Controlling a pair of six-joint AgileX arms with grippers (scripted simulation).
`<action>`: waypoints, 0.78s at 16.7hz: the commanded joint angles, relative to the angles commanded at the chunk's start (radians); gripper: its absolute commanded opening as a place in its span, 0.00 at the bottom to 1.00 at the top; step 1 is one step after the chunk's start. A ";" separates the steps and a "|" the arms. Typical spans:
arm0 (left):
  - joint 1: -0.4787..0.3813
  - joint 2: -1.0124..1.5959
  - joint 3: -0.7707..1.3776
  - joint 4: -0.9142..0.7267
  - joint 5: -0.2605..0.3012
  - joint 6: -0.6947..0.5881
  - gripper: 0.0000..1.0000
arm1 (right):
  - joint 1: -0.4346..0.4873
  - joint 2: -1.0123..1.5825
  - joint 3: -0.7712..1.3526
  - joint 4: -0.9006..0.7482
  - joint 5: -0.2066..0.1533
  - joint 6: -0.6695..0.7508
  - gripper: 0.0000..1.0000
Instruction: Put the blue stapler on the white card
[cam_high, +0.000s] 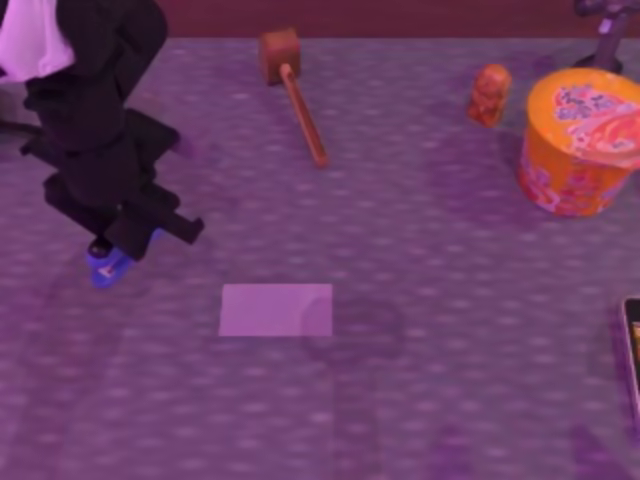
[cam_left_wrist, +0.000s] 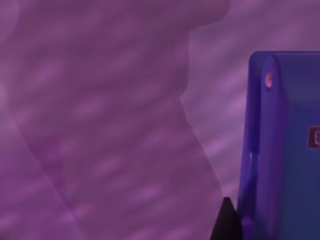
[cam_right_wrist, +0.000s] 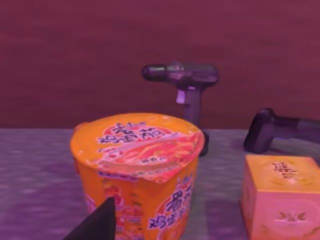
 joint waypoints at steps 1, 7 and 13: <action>0.000 0.000 0.000 0.000 0.000 0.000 0.00 | 0.000 0.000 0.000 0.000 0.000 0.000 1.00; -0.026 0.035 0.038 -0.015 0.000 -0.101 0.00 | 0.000 0.000 0.000 0.000 0.000 0.000 1.00; -0.087 0.128 0.155 -0.068 0.002 -0.568 0.00 | 0.000 0.000 0.000 0.000 0.000 0.000 1.00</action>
